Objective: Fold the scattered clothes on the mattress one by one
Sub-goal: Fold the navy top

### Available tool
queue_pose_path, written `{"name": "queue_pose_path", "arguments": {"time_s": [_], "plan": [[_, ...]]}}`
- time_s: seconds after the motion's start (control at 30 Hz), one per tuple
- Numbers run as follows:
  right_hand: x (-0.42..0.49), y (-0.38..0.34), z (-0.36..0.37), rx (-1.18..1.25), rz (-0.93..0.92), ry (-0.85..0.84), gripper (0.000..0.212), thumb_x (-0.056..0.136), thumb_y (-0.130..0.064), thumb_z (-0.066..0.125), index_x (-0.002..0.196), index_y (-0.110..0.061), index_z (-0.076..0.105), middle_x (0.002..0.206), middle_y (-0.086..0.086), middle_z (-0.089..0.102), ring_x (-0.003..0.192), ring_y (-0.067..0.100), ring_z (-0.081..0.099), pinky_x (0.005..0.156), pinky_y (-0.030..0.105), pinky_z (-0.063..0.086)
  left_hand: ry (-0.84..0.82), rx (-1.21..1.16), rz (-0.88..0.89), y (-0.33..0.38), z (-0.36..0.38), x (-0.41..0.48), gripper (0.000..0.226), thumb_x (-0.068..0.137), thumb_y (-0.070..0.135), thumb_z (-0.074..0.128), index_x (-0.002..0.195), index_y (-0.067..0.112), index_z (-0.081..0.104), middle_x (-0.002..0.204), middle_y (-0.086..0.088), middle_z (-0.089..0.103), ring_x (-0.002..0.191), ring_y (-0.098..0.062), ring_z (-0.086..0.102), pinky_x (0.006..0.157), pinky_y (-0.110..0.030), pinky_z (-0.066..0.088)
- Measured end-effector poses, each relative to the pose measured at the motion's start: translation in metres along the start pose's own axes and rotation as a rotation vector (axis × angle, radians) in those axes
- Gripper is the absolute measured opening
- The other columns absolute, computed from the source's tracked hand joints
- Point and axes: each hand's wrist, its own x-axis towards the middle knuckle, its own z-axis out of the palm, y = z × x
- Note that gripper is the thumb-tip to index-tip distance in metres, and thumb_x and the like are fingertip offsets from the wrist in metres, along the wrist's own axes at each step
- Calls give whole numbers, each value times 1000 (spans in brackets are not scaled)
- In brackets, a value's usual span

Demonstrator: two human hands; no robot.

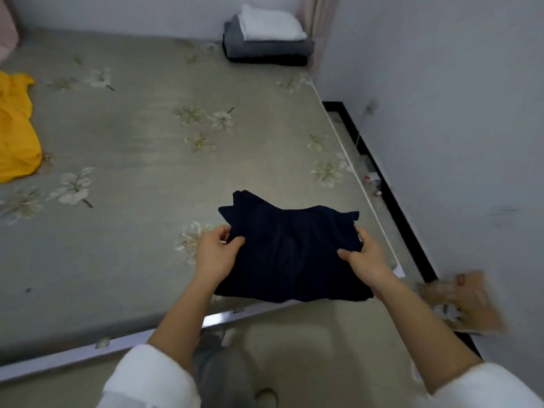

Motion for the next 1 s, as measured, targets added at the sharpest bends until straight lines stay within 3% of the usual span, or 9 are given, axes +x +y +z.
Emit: {"name": "queue_pose_path", "arguments": {"time_s": [0.1, 0.27, 0.4, 0.53, 0.67, 1.0], "plan": [[0, 12, -54, 21, -16, 41, 52, 89, 0, 56, 120, -40, 44, 100, -14, 58, 98, 16, 58, 88, 37, 48, -55, 46, 58, 32, 44, -12, 11, 88, 20, 63, 97, 16, 65, 88, 3, 64, 81, -15, 63, 72, -34, 52], [25, 28, -121, 72, -42, 87, 56, 86, 2, 58, 130, -32, 48, 100, -15, 59, 97, 13, 59, 86, 33, 48, -107, 105, 133, 82, 108, 0, 9, 89, 22, 62, 97, 18, 64, 89, 4, 64, 80, -13, 62, 66, -30, 49], [72, 27, -174, 55, -80, 60, 54, 86, 1, 60, 125, -35, 47, 107, -10, 60, 101, 15, 59, 91, 36, 49, -102, 106, 172, 118, 165, 31, 5, 89, 21, 61, 93, 21, 64, 87, 5, 65, 78, -12, 63, 63, -28, 48], [135, 22, -230, -1, -132, 52, 58, 87, -2, 60, 135, -29, 42, 114, -9, 55, 107, 14, 56, 94, 33, 47, -109, 98, 163, 154, 231, 75, 3, 89, 22, 61, 91, 23, 63, 88, 3, 65, 78, -15, 64, 70, -35, 53], [196, 10, -285, -48, -163, 40, 53, 89, -3, 59, 130, -32, 44, 110, -13, 55, 98, 5, 55, 87, 23, 43, -89, 93, 143, 191, 292, 115, 8, 88, 23, 62, 94, 21, 65, 90, 1, 65, 80, -17, 65, 76, -42, 55], [346, -12, -387, -145, -164, -21, 59, 87, -5, 62, 141, -20, 42, 129, 2, 56, 115, 21, 55, 100, 36, 45, -16, 49, 113, 274, 412, 183, 3, 89, 17, 61, 90, 16, 63, 82, 2, 64, 76, -14, 63, 62, -27, 49]]}}
